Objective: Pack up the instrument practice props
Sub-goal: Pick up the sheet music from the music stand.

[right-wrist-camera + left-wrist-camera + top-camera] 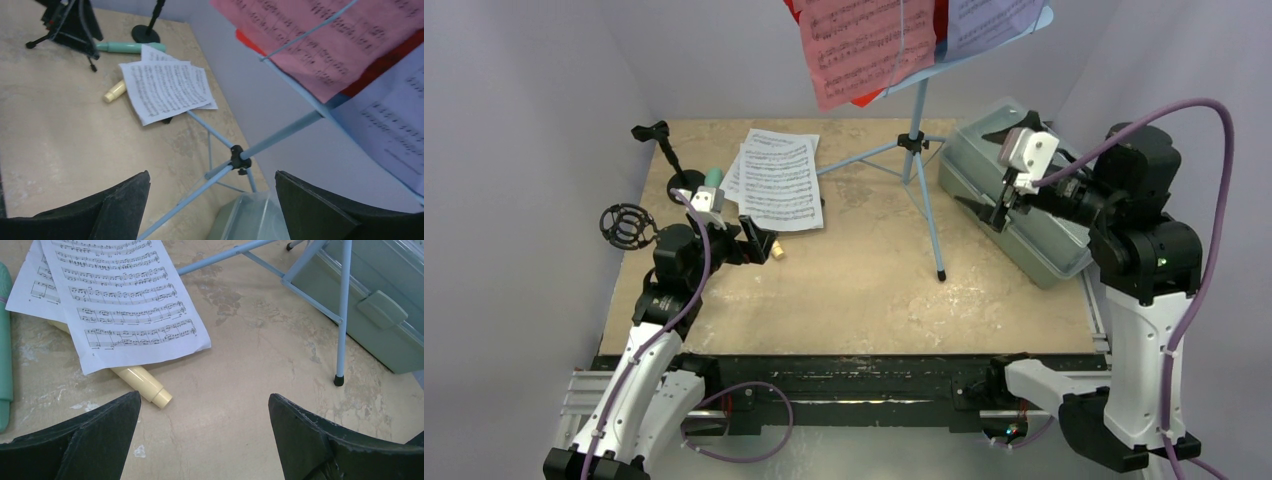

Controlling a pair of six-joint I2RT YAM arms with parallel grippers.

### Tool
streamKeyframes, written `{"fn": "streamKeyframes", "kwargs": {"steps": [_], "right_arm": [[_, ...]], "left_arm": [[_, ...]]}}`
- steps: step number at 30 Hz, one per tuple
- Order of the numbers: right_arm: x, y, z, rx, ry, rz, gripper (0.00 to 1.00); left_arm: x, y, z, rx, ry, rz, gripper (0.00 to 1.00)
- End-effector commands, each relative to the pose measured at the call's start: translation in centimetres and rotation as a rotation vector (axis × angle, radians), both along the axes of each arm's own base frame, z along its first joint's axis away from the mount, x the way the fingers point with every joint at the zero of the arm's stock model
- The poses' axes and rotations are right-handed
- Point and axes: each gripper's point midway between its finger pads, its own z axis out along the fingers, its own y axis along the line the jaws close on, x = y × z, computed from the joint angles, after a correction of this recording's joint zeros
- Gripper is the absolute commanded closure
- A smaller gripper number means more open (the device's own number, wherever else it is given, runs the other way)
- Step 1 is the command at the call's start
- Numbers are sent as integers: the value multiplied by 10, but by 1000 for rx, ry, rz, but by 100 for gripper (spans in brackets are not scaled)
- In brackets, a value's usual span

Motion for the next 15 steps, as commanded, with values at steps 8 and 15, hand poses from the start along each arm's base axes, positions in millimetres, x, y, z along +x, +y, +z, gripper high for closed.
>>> {"fn": "streamKeyframes", "kwargs": {"steps": [8, 15], "right_arm": [[87, -24, 106, 383, -115, -349, 4], [136, -15, 123, 533, -124, -486, 1]], "left_arm": [[1, -2, 28, -8, -79, -21, 1], [2, -1, 27, -4, -74, -13, 1]]}}
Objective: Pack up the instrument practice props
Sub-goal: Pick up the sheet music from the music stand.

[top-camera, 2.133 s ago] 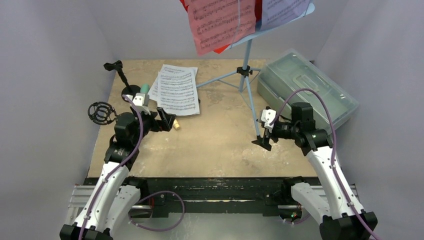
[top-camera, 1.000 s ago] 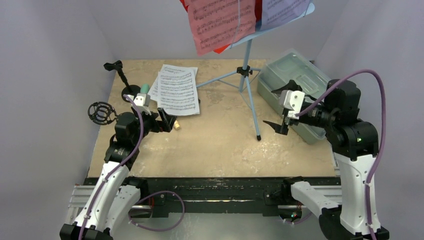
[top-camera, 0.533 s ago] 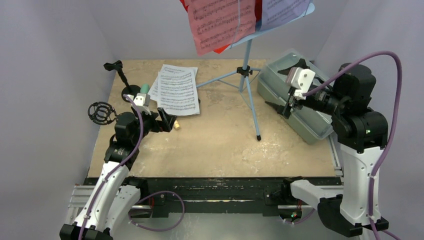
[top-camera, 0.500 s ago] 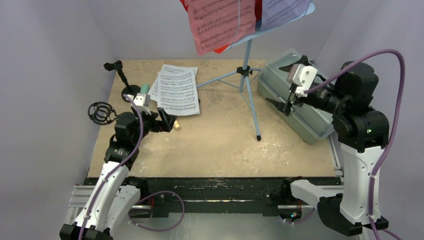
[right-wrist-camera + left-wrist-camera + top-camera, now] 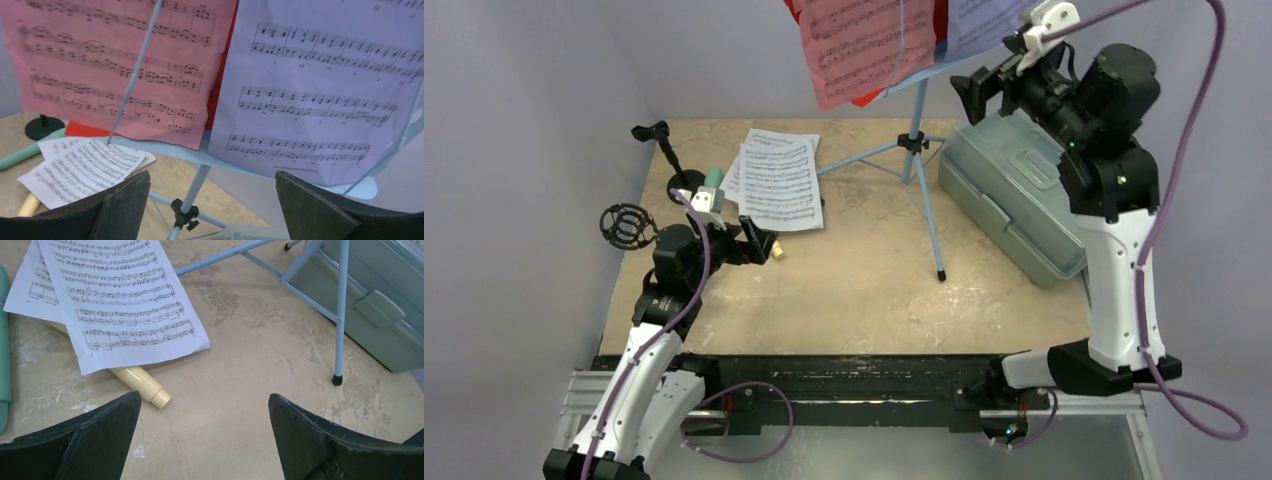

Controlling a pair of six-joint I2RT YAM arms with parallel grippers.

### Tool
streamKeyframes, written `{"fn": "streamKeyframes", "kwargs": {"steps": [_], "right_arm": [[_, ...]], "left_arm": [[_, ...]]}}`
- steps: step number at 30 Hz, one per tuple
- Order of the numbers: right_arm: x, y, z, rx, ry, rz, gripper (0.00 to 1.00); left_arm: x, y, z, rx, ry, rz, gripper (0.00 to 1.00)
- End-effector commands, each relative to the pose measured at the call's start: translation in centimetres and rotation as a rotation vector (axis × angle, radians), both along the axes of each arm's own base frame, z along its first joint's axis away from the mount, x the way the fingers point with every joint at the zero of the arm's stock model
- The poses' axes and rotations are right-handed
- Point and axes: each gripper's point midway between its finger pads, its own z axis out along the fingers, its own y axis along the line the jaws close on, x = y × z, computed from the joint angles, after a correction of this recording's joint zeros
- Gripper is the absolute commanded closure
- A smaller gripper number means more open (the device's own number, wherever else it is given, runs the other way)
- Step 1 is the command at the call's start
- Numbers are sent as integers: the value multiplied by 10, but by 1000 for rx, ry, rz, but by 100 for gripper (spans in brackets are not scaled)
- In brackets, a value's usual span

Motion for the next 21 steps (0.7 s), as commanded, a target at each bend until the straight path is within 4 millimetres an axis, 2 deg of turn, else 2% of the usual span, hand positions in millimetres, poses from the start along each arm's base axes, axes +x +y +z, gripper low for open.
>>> {"fn": "streamKeyframes", "kwargs": {"steps": [1, 8, 15, 21], "right_arm": [[24, 1, 27, 179, -48, -145, 1], [52, -15, 42, 334, -93, -337, 1], [63, -9, 35, 362, -111, -438, 1], [66, -12, 34, 396, -151, -552, 1]], "left_arm": [[3, 0, 26, -2, -70, -8, 1], [5, 0, 24, 0, -64, -6, 2], [5, 0, 25, -4, -65, -10, 2], [5, -1, 26, -5, -68, -11, 2]]}}
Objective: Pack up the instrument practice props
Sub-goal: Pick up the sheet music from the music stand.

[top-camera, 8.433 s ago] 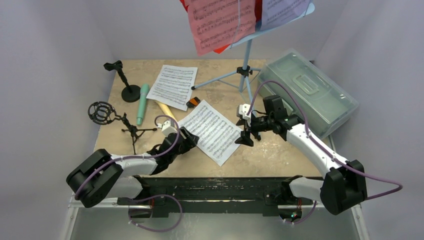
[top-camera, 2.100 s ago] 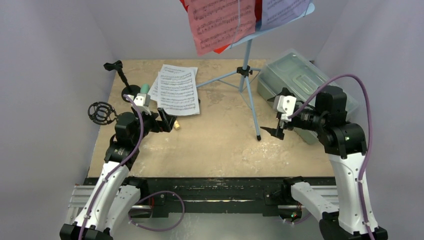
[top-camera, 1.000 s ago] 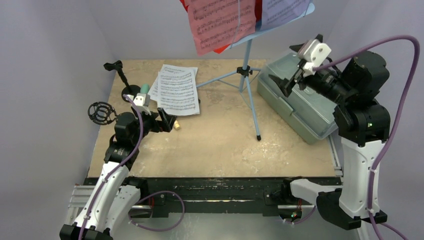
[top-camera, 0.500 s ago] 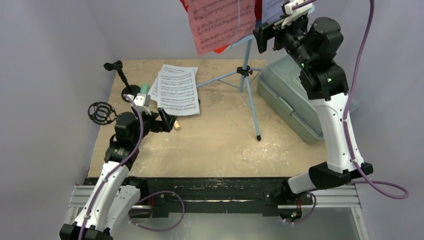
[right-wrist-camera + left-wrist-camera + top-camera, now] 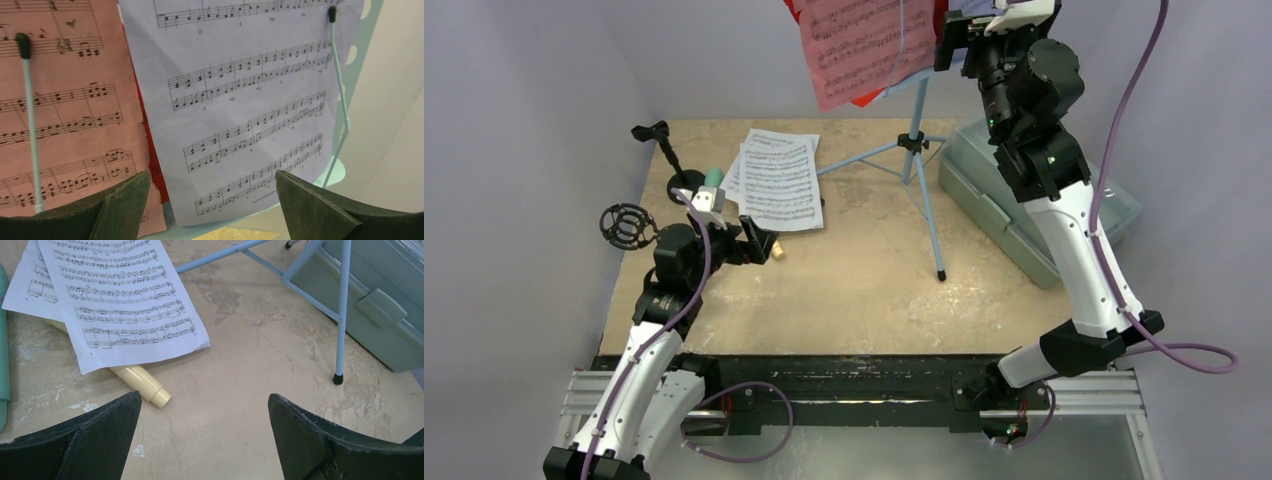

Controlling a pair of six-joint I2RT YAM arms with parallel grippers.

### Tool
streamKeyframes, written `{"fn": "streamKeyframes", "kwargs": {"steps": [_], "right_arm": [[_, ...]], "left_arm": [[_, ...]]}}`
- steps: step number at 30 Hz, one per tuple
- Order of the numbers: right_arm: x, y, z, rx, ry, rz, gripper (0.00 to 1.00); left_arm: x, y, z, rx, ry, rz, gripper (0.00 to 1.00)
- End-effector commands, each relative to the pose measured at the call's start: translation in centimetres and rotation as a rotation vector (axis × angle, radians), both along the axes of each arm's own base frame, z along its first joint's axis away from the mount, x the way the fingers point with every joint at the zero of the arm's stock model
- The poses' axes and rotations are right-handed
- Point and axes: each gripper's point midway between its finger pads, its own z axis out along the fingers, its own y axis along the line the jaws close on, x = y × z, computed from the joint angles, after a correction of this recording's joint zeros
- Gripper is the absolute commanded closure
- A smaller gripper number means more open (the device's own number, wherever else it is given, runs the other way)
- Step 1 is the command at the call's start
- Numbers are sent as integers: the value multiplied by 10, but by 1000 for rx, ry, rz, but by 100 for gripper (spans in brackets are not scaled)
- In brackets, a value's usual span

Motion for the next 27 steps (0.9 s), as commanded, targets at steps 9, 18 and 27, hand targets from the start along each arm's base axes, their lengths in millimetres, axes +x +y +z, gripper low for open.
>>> {"fn": "streamKeyframes", "kwargs": {"steps": [9, 18, 27], "right_arm": [[5, -17, 3, 62, -115, -300, 1], [-1, -35, 1, -8, -193, -464, 11], [-3, -24, 13, -81, -216, -392, 80]], "left_arm": [[4, 0, 28, -6, -77, -9, 2], [5, 0, 28, -10, -77, -10, 3], [5, 1, 28, -10, -76, -9, 3]]}}
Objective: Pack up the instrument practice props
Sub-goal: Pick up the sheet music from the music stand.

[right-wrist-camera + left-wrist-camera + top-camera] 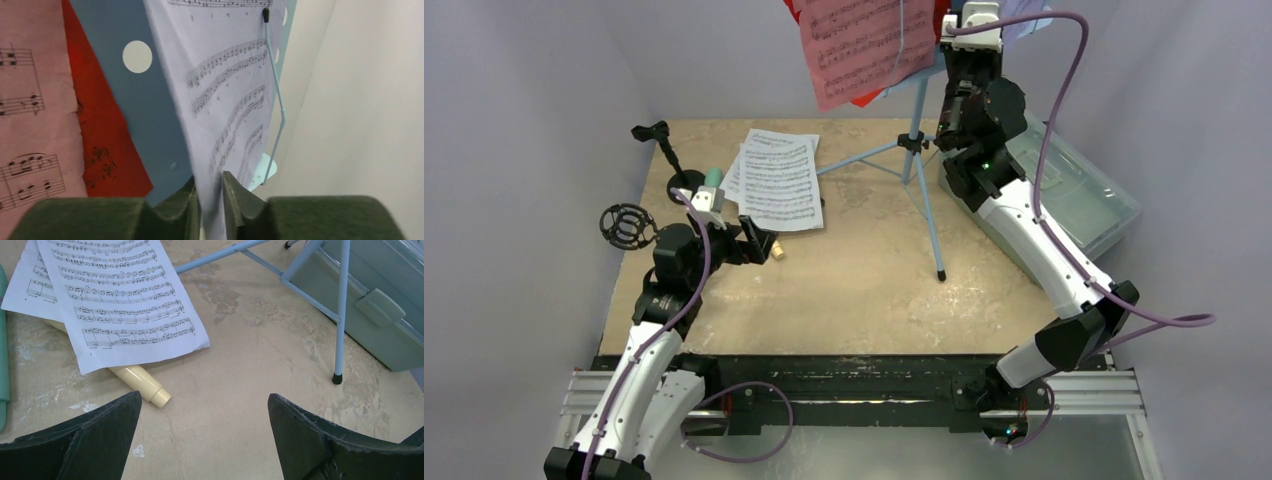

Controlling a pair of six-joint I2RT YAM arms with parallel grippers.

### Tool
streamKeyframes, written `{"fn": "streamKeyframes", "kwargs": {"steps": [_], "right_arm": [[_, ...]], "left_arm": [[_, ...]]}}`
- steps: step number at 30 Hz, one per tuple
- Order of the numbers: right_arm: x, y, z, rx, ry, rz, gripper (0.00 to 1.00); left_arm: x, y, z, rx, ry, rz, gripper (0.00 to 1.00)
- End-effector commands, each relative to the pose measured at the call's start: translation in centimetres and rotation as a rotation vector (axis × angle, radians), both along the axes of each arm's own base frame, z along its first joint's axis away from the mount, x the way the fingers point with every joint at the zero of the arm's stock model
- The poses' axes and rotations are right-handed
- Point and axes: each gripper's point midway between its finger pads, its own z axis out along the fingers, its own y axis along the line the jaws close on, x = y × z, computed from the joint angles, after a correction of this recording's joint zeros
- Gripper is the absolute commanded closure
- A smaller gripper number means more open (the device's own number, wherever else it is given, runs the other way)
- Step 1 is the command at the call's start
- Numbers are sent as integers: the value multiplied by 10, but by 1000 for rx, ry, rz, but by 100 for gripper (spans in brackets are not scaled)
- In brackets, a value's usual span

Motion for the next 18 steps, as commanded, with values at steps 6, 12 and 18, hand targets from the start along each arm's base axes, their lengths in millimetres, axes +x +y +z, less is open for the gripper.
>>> {"fn": "streamKeyframes", "kwargs": {"steps": [6, 12, 18], "right_arm": [[-35, 2, 51, 73, -29, 177, 100], [-67, 0, 64, 77, -9, 299, 100], [-103, 30, 42, -2, 107, 603, 100]], "left_arm": [[5, 0, 28, -8, -76, -5, 3], [5, 0, 26, -8, -71, -7, 3], [5, 0, 25, -9, -67, -5, 4]]}}
